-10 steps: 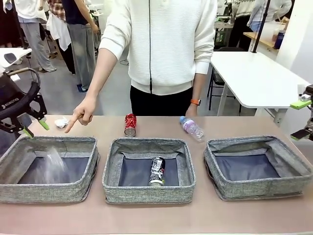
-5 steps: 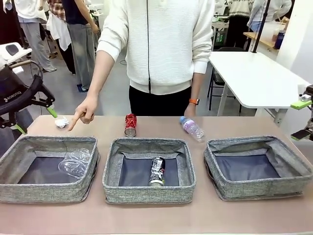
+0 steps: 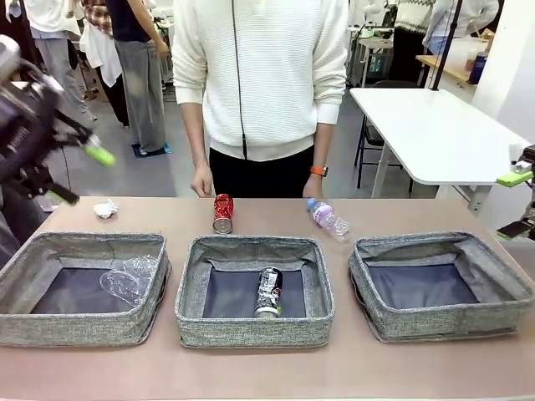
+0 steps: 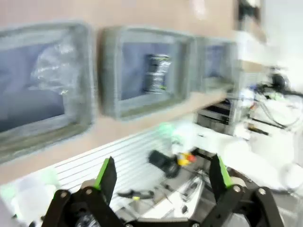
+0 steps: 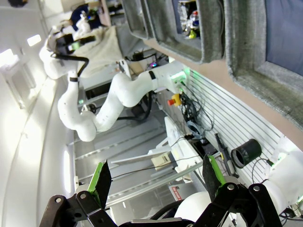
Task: Sort the waste into the appropriate baskets.
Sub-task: Place the picked waste into the Fabric basket indicated by the person.
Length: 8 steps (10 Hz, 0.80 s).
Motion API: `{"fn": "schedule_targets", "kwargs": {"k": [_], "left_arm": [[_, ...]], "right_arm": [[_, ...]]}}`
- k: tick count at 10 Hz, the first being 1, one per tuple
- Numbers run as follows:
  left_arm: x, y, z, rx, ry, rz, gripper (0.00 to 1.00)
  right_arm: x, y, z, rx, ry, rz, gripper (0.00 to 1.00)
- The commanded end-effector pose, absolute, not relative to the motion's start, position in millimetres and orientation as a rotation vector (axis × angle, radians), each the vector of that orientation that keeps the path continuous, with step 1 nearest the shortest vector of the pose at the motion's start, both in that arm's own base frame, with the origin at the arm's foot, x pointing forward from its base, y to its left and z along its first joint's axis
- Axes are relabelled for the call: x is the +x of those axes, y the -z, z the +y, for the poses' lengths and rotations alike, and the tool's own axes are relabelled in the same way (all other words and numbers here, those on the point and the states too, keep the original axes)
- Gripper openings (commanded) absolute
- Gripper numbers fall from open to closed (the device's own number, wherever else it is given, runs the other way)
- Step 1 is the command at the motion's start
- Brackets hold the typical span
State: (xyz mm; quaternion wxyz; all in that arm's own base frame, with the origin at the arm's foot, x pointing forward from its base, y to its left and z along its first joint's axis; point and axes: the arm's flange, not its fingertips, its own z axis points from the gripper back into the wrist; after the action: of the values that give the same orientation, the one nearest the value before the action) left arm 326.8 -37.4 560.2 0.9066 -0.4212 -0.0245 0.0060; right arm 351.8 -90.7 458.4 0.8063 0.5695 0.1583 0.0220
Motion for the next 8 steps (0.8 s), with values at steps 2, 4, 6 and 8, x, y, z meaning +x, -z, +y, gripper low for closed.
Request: {"fn": "schedule_targets", "kwargs": {"k": [2,4,6,8], "left_arm": [[313.1,-547.9,50.5,-1.437,0.012,-0.060,1.00],[294.7,-503.8,81.0,-1.399,-0.096,-0.089,1.00],[282.4,-473.5,84.9,-1.332,-0.163,0.026,1.00],[280.5,-475.9,97.6,-1.404,-0.167,-0.038,1.00]], "right_arm": [[352.9,-463.0,-90.5,1.223,-0.037,0.343,1.00],[352.9,-463.0,-90.5,1.223,-0.037,0.343,1.00],[352.9,-463.0,-90.5,1.223,-0.037,0.343,1.00],[352.9,-463.0,-90.5,1.223,-0.037,0.343,1.00]]}}
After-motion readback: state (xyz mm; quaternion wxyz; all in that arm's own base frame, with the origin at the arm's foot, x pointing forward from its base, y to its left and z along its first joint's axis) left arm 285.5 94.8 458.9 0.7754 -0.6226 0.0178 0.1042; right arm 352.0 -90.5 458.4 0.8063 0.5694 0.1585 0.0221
